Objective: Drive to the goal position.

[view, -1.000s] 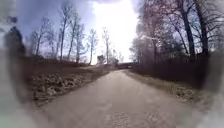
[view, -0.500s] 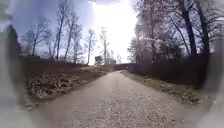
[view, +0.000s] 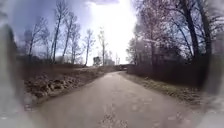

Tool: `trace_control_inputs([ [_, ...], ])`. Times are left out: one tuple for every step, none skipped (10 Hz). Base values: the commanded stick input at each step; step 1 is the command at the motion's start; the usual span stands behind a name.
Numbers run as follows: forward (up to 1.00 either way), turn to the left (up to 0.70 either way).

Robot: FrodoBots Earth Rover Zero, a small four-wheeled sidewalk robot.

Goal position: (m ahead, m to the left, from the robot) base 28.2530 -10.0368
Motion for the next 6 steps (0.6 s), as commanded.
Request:
trace_control_inputs([
  [1.0,0.0],
  [1.0,0.0],
  [1.0,0.0],
  [1.0,0.0],
  [1.0,0.0],
  [1.0,0.0],
])
